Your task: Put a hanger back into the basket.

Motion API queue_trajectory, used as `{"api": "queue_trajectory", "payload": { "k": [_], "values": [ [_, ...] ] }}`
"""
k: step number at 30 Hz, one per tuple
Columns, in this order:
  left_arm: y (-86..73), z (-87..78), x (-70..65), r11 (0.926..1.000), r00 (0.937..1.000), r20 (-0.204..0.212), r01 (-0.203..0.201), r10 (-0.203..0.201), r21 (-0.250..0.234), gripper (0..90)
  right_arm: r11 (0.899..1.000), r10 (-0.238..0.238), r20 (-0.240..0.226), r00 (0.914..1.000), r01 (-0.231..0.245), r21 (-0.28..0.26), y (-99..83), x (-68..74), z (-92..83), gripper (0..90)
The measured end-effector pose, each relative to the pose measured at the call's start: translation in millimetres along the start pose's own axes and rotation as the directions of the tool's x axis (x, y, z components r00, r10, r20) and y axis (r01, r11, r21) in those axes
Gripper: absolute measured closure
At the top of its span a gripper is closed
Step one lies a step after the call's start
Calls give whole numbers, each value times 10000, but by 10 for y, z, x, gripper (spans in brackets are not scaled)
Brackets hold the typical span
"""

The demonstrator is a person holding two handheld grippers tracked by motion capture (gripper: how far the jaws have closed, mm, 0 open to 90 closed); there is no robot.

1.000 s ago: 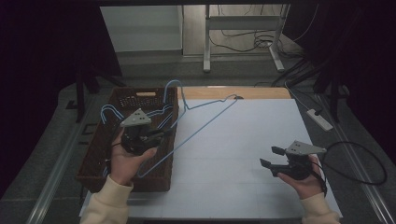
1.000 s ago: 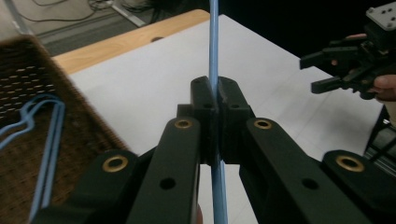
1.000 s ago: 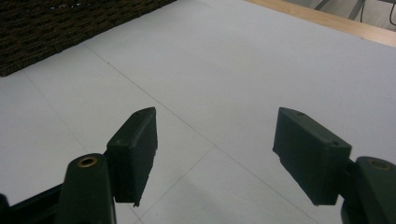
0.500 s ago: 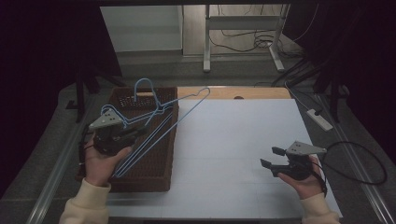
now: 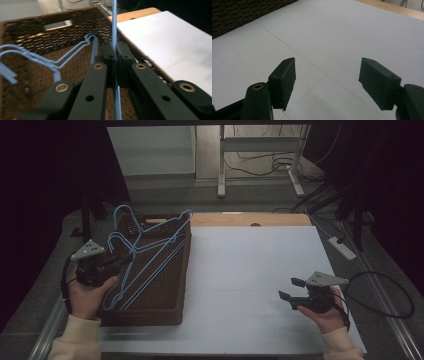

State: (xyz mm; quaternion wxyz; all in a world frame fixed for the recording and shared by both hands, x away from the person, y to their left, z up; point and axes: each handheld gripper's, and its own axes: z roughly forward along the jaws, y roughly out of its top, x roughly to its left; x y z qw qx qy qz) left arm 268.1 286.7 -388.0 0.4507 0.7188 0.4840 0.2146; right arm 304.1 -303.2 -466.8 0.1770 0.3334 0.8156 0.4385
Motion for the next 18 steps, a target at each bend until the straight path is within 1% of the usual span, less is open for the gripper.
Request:
{"api": "queue_trajectory", "payload": {
  "k": [4,7,11,14,18],
  "values": [
    [-44,2,83,9999,9999,-144,61,-59,136,873,10000,-17,24,10000,16,44,2,1,4,304],
    [-62,37,116,9996,9999,-152,70,-66,287,873,10000,-11,23,10000,11,51,2,1,9,304],
    [-58,82,130,9992,9995,-281,123,-113,378,873,10000,-22,9,10000,22,63,3,10,13,304],
    [-56,144,146,9983,9994,-327,126,-107,565,873,10000,-19,7,10000,19,47,8,6,4,304],
    [-54,213,167,9974,9996,-283,105,-85,718,873,10000,-18,-3,10000,18,22,3,3,5,304]
  ]
}}
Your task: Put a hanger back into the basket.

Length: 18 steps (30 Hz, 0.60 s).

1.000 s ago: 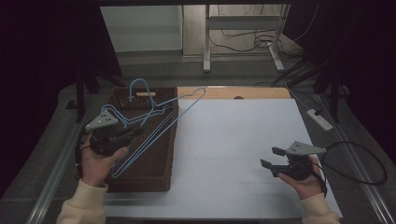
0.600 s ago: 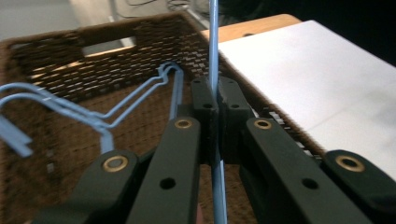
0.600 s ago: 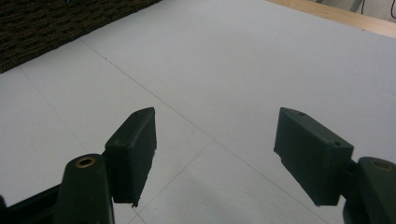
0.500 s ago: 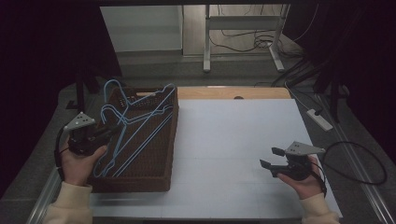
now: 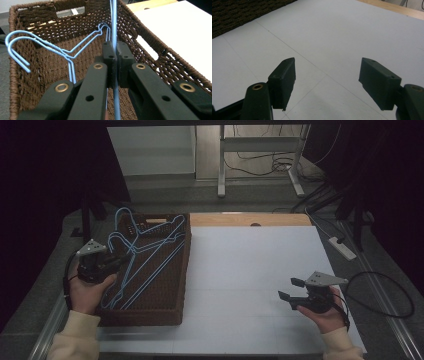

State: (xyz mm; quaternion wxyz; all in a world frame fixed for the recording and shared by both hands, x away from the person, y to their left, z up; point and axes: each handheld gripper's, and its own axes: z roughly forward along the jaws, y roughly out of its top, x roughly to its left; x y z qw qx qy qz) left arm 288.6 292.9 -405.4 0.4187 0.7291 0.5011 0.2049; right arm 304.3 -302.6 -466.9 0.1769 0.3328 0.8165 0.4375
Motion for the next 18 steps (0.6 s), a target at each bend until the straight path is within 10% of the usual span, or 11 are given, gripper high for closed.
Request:
{"api": "queue_trajectory", "payload": {
  "k": [18],
  "values": [
    [-127,443,78,9888,9999,117,-48,31,1490,872,10000,6,-23,10000,-6,40,0,6,8,304]
  ]
}}
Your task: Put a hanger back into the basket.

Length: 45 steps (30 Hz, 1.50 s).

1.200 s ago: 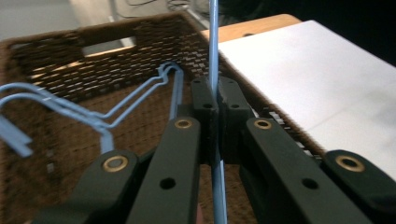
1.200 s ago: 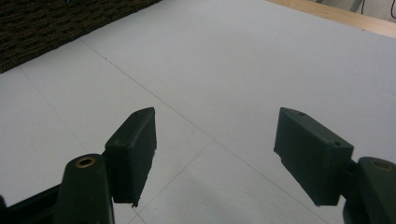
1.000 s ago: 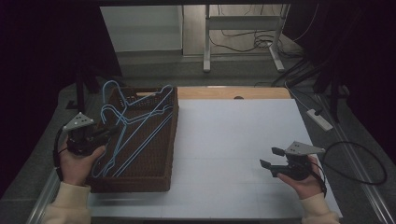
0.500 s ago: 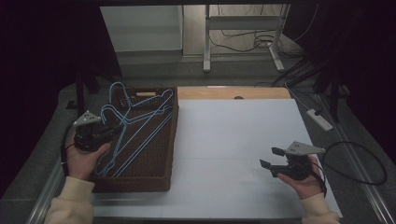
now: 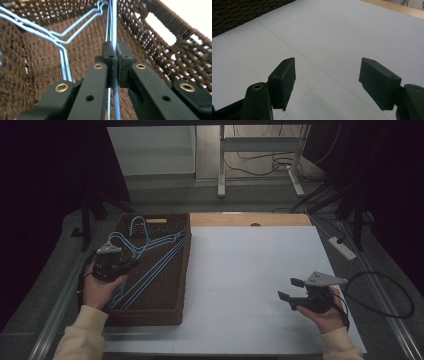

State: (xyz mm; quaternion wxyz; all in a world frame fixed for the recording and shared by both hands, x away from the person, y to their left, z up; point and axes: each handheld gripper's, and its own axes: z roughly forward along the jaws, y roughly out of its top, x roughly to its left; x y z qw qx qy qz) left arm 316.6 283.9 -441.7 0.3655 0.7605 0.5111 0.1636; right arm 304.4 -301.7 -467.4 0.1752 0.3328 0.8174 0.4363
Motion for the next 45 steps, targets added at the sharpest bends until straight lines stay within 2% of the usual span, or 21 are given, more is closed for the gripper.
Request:
{"api": "queue_trajectory", "payload": {
  "k": [2,4,5,9,10,11,12,15,16,18,22,26,28,32,35,38,45],
  "values": [
    [-10,39,25,9997,10000,-39,75,-74,240,872,10000,-5,13,10000,5,27,-1,-1,1,304],
    [-16,63,44,9988,9992,-374,133,-116,470,870,10000,-6,-3,10000,6,28,-2,0,4,304],
    [-16,63,44,9988,9992,-374,133,-116,470,869,10000,-11,-7,10000,12,43,-2,2,5,303],
    [-15,112,83,9945,9936,-1091,392,-286,966,860,10000,-68,-25,10000,68,66,-1,5,13,303],
    [-13,120,89,9941,9912,-1276,484,-359,966,800,10000,-70,-17,10000,71,68,-1,6,14,303],
    [-11,120,90,9943,9894,-1411,489,-352,944,800,9999,-68,-15,10000,68,74,-2,6,14,303],
    [-6,108,82,9960,9852,-1697,394,-252,805,720,10000,-47,-15,10000,47,84,-3,6,12,303],
    [-3,79,67,9981,9852,-1700,312,-218,533,618,10000,-38,-22,10000,39,72,-4,5,11,303],
    [-1,49,50,9992,9872,-1580,279,-230,290,618,10000,-34,-20,10000,34,75,-5,4,11,303],
    [1,-25,5,9998,9921,-1249,82,-105,-189,545,10000,-44,-16,10000,44,80,-8,1,11,303],
    [17,-139,-94,9960,9974,-677,-289,232,-846,482,9999,-42,-21,10000,42,113,-14,2,16,302],
    [43,-273,-233,9869,9984,-36,-565,566,-1512,438,9998,-59,-20,10000,60,180,-16,10,22,302],
    [51,-317,-311,9840,9973,234,-653,701,-1656,416,9998,-73,-34,10000,74,196,-17,12,28,302],
    [21,-364,-468,9809,9919,938,-679,861,-1823,406,9997,-14,-49,10000,15,240,-16,25,35,301],
    [-13,-377,-557,9773,9875,1250,-698,961,-1999,391,9997,4,-84,10000,-1,262,-20,30,43,300],
    [-52,-373,-644,9747,9800,1652,-752,1113,-2107,371,9997,36,-87,10000,-34,252,-20,34,46,300],
    [-147,-303,-831,9718,9655,2174,-957,1433,-2157,344,9997,52,-146,9999,-49,225,-17,54,44,299]
  ]
}}
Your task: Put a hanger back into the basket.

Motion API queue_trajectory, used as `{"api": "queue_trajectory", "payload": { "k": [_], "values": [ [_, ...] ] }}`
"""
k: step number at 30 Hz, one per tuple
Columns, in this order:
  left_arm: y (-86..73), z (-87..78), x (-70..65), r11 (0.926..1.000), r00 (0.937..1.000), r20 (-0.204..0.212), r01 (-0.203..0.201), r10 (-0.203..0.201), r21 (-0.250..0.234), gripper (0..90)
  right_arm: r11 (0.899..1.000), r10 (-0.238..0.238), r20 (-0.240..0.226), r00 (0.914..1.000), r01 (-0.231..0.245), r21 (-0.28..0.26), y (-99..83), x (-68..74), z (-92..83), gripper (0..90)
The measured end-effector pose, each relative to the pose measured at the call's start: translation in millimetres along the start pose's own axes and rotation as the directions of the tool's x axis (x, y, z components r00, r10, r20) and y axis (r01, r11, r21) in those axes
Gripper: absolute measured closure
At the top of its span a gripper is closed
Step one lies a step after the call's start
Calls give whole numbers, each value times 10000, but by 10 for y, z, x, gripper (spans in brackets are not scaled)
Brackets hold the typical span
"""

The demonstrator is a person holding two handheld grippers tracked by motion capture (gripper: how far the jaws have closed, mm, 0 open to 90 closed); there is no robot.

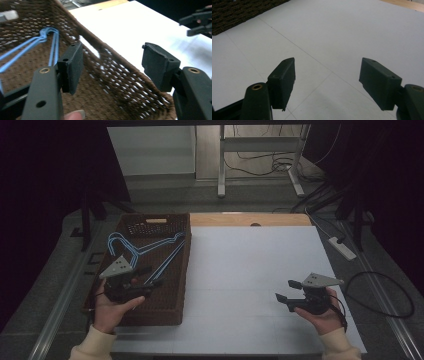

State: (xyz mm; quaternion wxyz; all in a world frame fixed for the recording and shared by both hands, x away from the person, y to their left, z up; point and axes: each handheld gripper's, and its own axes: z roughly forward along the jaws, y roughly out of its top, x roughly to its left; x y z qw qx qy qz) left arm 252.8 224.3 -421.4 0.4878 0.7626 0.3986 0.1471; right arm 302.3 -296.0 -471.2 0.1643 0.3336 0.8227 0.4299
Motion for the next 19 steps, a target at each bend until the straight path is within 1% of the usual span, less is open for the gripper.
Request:
{"api": "queue_trajectory", "payload": {
  "k": [1,3,5,8,11,14,16,19],
  "values": [
    [-11,13,-13,10000,10000,28,-23,23,2,342,10000,-3,-10,10000,3,-14,1,3,2,300],
    [-35,30,-37,9999,9999,-83,-62,61,-110,342,10000,8,-26,10000,-8,-11,1,6,3,300],
    [-58,49,-46,9999,10000,78,19,-18,-144,340,10000,25,-36,10000,-25,-15,-1,10,4,299],
    [-81,87,-62,10000,9999,148,-11,11,-14,335,10000,44,-59,10000,-44,-22,-3,15,5,300],
    [-91,95,-71,10000,9997,224,38,-37,-54,334,10000,38,-50,10000,-38,-54,0,18,2,300],
    [-103,99,-80,10000,9998,212,35,-34,-52,333,9999,44,-26,10000,-45,-101,2,17,-7,300],
    [-114,102,-90,9999,9999,130,-4,6,-103,335,9999,46,-4,10000,-46,-114,5,13,-13,300],
    [-119,105,-96,9999,9999,141,-11,13,-100,335,9999,37,2,10000,-37,-162,6,8,-19,300]
  ]
}}
